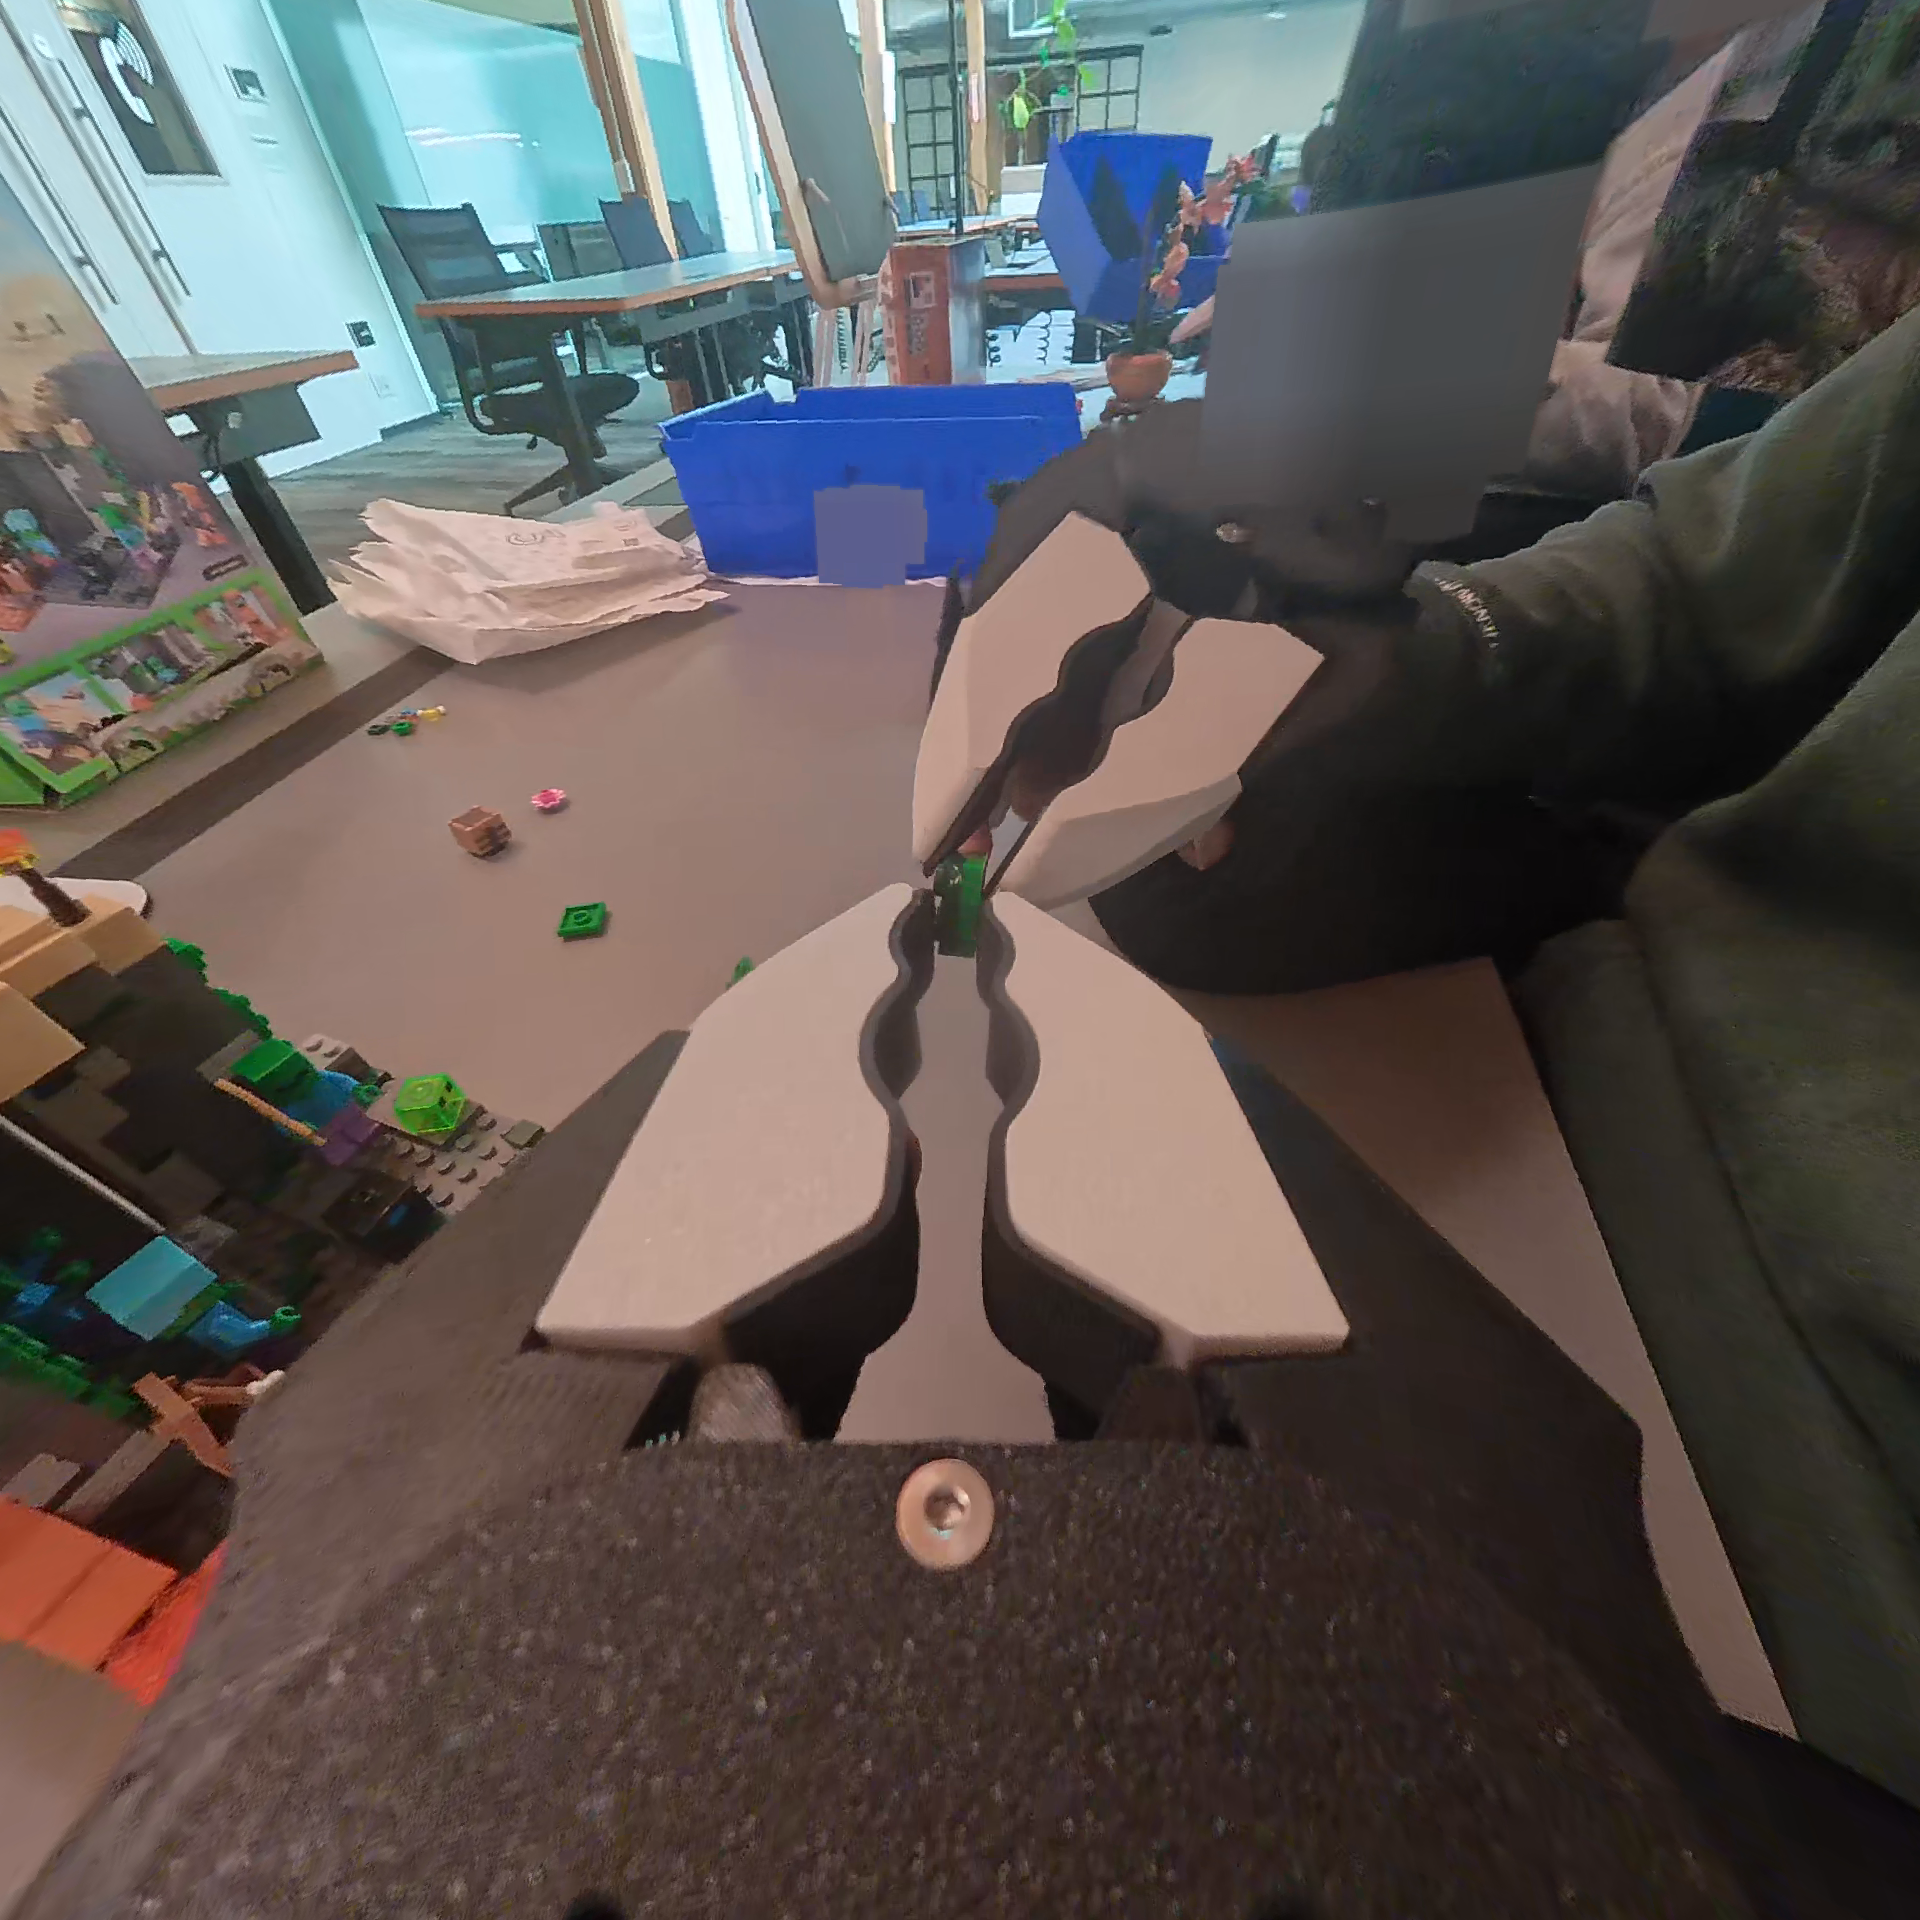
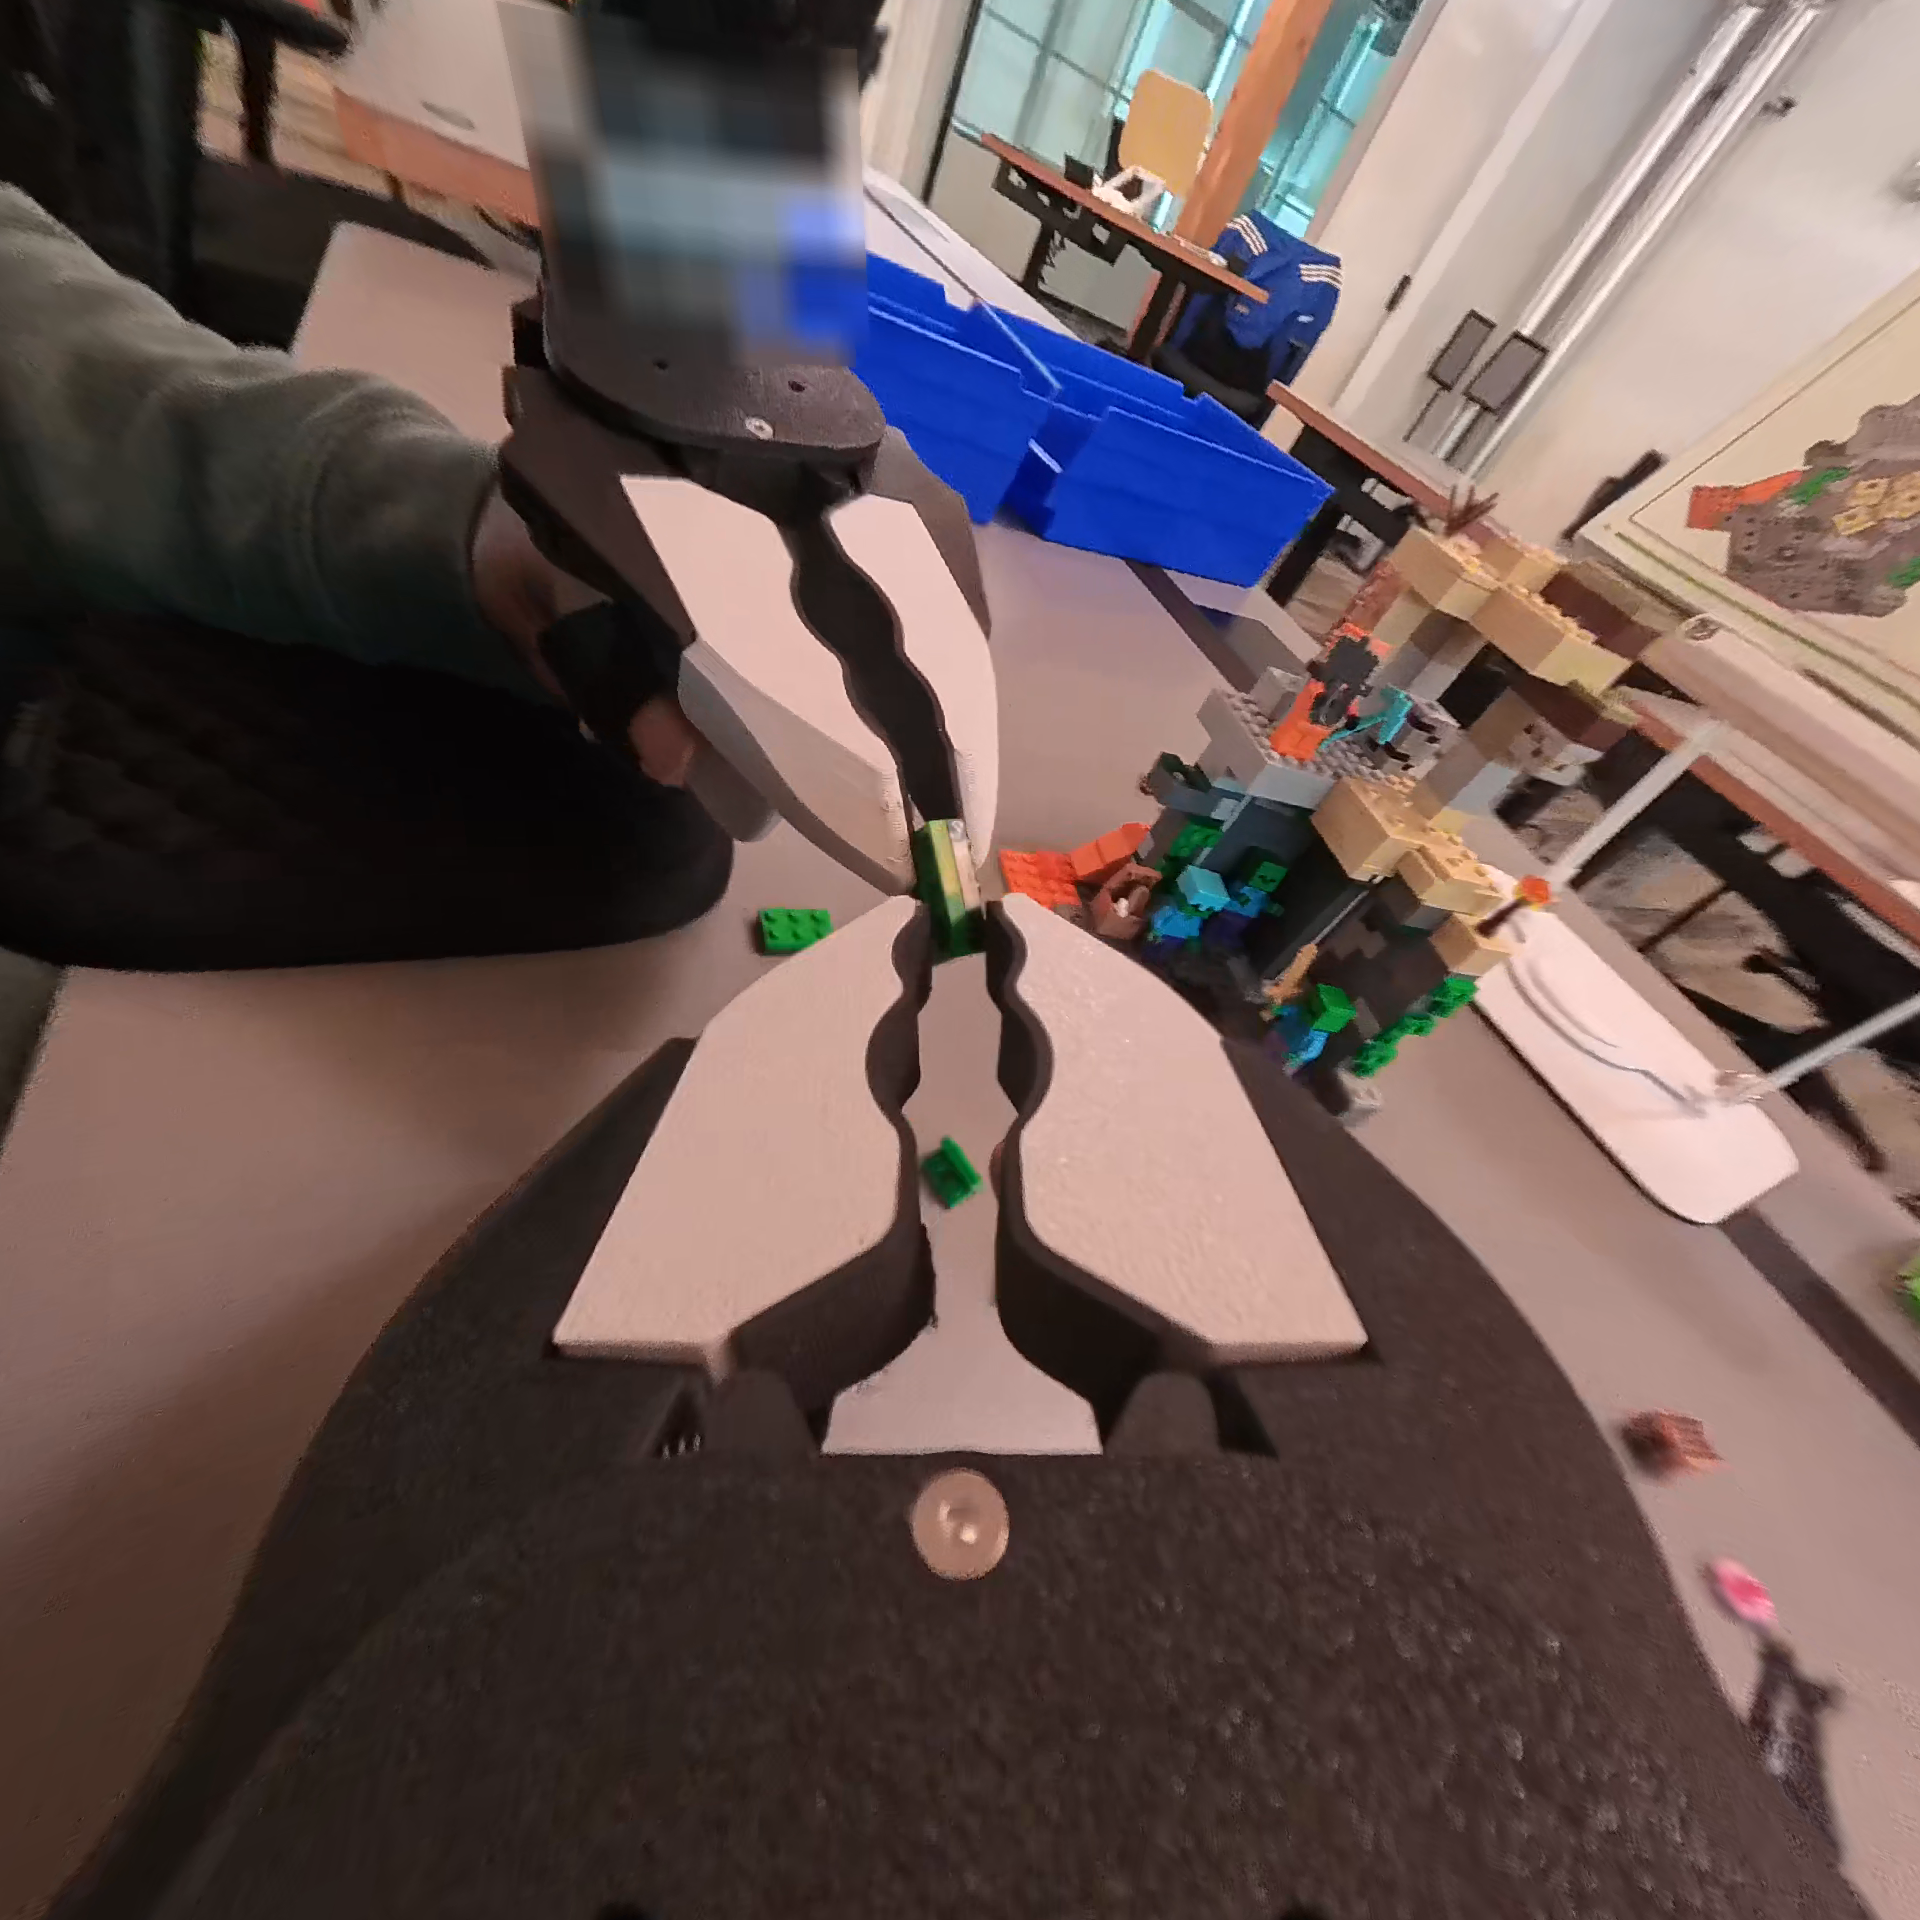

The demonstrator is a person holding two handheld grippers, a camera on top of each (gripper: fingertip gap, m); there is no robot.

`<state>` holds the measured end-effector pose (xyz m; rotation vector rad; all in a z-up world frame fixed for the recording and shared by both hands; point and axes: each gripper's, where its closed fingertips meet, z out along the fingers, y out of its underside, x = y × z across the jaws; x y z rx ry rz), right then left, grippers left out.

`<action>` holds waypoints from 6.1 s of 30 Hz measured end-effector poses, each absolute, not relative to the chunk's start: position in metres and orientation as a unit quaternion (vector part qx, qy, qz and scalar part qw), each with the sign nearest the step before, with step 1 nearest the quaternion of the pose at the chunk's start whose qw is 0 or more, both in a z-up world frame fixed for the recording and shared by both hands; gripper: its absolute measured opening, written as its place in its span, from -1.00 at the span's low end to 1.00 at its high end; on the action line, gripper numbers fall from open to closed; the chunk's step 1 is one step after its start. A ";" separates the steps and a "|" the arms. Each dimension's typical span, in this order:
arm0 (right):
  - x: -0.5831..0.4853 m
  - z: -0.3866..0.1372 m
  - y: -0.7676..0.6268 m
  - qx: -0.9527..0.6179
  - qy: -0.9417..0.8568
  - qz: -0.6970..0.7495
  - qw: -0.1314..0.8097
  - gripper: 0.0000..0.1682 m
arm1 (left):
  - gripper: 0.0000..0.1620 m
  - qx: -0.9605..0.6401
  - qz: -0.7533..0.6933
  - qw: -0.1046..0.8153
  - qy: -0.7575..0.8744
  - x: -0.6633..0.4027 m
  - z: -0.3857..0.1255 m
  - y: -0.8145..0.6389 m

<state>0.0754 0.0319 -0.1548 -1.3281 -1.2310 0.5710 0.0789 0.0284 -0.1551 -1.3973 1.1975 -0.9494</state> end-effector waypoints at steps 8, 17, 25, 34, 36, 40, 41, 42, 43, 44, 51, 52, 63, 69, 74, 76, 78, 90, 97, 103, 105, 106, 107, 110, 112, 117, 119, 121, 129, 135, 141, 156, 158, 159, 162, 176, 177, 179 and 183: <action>0.078 -0.152 0.023 -0.568 -0.508 0.327 0.558 -0.88 | -0.90 -0.554 -0.415 0.510 0.510 0.081 -0.152 0.019; 0.081 -0.151 0.022 -0.580 -0.494 0.357 0.541 -0.90 | -0.85 -0.536 -0.416 0.528 0.510 0.083 -0.151 0.020; 0.079 -0.151 0.017 -0.573 -0.490 0.393 0.526 -0.90 | -0.88 -0.532 -0.420 0.515 0.525 0.085 -0.155 0.015; 0.079 -0.149 0.012 -0.565 -0.487 0.420 0.518 -0.90 | -0.90 -0.532 -0.432 0.503 0.526 0.084 -0.152 0.009; 0.079 -0.149 0.013 -0.564 -0.486 0.418 0.520 -0.90 | -0.90 -0.534 -0.428 0.505 0.526 0.084 -0.152 0.010; 0.078 -0.149 0.016 -0.565 -0.483 0.410 0.529 -0.90 | -0.90 -0.541 -0.423 0.506 0.521 0.083 -0.153 0.013; 0.078 -0.149 0.016 -0.564 -0.483 0.409 0.531 -0.90 | -0.90 -0.541 -0.423 0.507 0.521 0.083 -0.153 0.013; 0.078 -0.149 0.016 -0.564 -0.482 0.407 0.533 -0.90 | -0.90 -0.542 -0.423 0.507 0.520 0.083 -0.152 0.014; 0.078 -0.149 0.017 -0.564 -0.481 0.406 0.534 -0.89 | -0.90 -0.542 -0.422 0.508 0.520 0.083 -0.152 0.014; 0.079 -0.149 0.018 -0.565 -0.480 0.404 0.536 -0.89 | -0.90 -0.543 -0.421 0.508 0.519 0.083 -0.152 0.014; 0.078 -0.154 0.020 -0.566 -0.494 0.374 0.544 -0.87 | -0.90 -0.558 -0.423 0.496 0.515 0.083 -0.156 0.016; 0.078 -0.154 0.019 -0.568 -0.494 0.382 0.536 -0.88 | -0.90 -0.556 -0.424 0.494 0.517 0.083 -0.156 0.015; 0.082 -0.147 0.020 -0.600 -0.428 0.493 0.462 -0.90 | -0.84 -0.529 -0.395 0.544 0.518 0.085 -0.149 0.017; 0.085 -0.135 0.033 -0.620 -0.307 0.603 0.398 -0.91 | -0.67 -0.502 -0.301 0.620 0.523 0.084 -0.142 0.025; 0.079 -0.134 0.037 -0.627 -0.209 0.673 0.333 -0.90 | -0.62 -0.472 -0.192 0.683 0.524 0.082 -0.134 0.033; 0.075 -0.134 0.034 -0.624 -0.173 0.698 0.306 -0.91 | -0.61 -0.468 -0.163 0.691 0.526 0.082 -0.134 0.035; 0.071 -0.135 0.032 -0.620 -0.147 0.715 0.287 -0.90 | -0.66 -0.467 -0.149 0.694 0.528 0.081 -0.135 0.037; 0.074 -0.143 0.038 -0.669 -0.261 0.595 0.360 -0.87 | -0.69 -0.498 -0.141 0.651 0.556 0.079 -0.146 0.037; 0.085 -0.137 0.022 -0.599 -0.522 0.383 0.472 -0.76 | -0.68 -0.536 -0.274 0.580 0.549 0.080 -0.151 0.028; 0.081 -0.148 0.013 -0.539 -0.662 0.239 0.463 -0.58 | -0.69 -0.543 -0.352 0.517 0.561 0.080 -0.154 0.019; 0.080 -0.153 0.014 -0.537 -0.682 0.222 0.444 -0.58 | -0.68 -0.540 -0.355 0.507 0.571 0.081 -0.155 0.016; 0.079 -0.155 0.013 -0.535 -0.690 0.220 0.436 -0.58 | -0.68 -0.539 -0.350 0.502 0.578 0.081 -0.157 0.014; 0.078 -0.156 0.012 -0.533 -0.697 0.219 0.427 -0.59 | -0.68 -0.538 -0.346 0.499 0.584 0.081 -0.158 0.013; 0.075 -0.159 0.011 -0.532 -0.710 0.215 0.408 -0.65 | -0.68 -0.534 -0.341 0.492 0.597 0.081 -0.159 0.009; 0.073 -0.161 0.011 -0.533 -0.716 0.210 0.399 -0.65 | -0.68 -0.533 -0.329 0.489 0.607 0.081 -0.161 0.009; 0.072 -0.162 0.012 -0.538 -0.716 0.208 0.393 -0.71 | -0.69 -0.532 -0.319 0.496 0.607 0.078 -0.160 0.010; 0.072 -0.161 0.013 -0.538 -0.711 0.213 0.398 -0.72 | -0.69 -0.527 -0.310 0.506 0.608 0.078 -0.160 0.011; 0.072 -0.162 0.014 -0.543 -0.705 0.220 0.400 -0.72 | -0.69 -0.528 -0.304 0.512 0.606 0.078 -0.160 0.013; 0.072 -0.169 0.015 -0.549 -0.709 0.198 0.396 -0.72 | -0.69 -0.540 -0.280 0.501 0.616 0.079 -0.168 0.015; 0.074 -0.181 0.016 -0.544 -0.743 0.141 0.363 -0.71 | -0.69 -0.546 -0.250 0.480 0.640 0.081 -0.178 0.015; 0.077 -0.188 0.016 -0.527 -0.782 0.073 0.326 -0.72 | -0.69 -0.550 -0.210 0.459 0.665 0.083 -0.185 0.016; 0.085 -0.193 0.006 -0.615 -0.635 0.412 0.219 -1.00 | -0.69 -0.499 -0.184 0.464 0.709 0.083 -0.204 0.003; 0.089 -0.203 0.007 -0.609 -0.657 0.384 0.224 -1.00 | -0.69 -0.502 -0.203 0.465 0.701 0.084 -0.202 0.002; 0.088 -0.202 0.005 -0.606 -0.659 0.382 0.228 -1.00 | -0.69 -0.508 -0.199 0.463 0.699 0.083 -0.203 0.004; 0.087 -0.201 0.011 -0.603 -0.671 0.339 0.268 -0.84 | -0.69 -0.533 -0.217 0.450 0.683 0.080 -0.207 0.011; 0.082 -0.211 0.022 -0.599 -0.718 0.161 0.316 -0.71 | -0.69 -0.584 -0.193 0.409 0.674 0.086 -0.211 0.023; 0.082 -0.210 0.021 -0.600 -0.718 0.165 0.313 -0.71 | -0.69 -0.583 -0.192 0.408 0.676 0.086 -0.211 0.022; 0.081 -0.209 0.019 -0.602 -0.716 0.181 0.304 -0.71 | -0.69 -0.575 -0.183 0.413 0.682 0.085 -0.210 0.021; 0.082 -0.209 0.016 -0.613 -0.701 0.238 0.276 -0.71 | -0.69 -0.559 -0.157 0.422 0.696 0.085 -0.210 0.018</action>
